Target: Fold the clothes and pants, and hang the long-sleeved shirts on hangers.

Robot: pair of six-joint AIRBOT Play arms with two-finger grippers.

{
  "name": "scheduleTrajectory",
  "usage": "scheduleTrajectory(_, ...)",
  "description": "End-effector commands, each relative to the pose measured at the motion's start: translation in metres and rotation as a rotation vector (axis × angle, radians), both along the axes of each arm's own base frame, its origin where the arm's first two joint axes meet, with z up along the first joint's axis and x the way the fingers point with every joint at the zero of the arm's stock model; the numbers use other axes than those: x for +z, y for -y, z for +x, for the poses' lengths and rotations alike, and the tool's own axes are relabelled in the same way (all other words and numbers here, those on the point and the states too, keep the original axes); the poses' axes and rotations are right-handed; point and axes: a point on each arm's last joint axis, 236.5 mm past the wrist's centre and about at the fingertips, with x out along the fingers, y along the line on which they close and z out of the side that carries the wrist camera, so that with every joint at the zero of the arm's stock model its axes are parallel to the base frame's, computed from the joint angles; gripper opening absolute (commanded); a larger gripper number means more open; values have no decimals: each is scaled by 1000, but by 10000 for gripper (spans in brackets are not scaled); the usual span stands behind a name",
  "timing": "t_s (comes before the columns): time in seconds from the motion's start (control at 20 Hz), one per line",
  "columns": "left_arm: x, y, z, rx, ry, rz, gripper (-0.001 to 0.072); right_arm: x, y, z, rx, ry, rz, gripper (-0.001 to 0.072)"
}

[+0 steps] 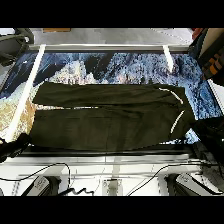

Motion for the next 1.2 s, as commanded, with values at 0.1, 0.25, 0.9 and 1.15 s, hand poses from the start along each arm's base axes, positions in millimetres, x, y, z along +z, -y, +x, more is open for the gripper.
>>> scheduleTrajectory(0.1,5,7,30,-60,47,86,53,29,-15,-4,51,37,-30,35)
scheduleTrajectory(0.25,28,1,46,-81,91,123,17,51,-13,-8,11,51,-68,35)
scheduleTrajectory(0.9,188,-74,121,1,414,502,13,162,24,-29,-217,25,-296,35)
scheduleTrajectory(1.15,182,-26,225,-54,485,326,13,135,2,57,-223,94,-189,35)
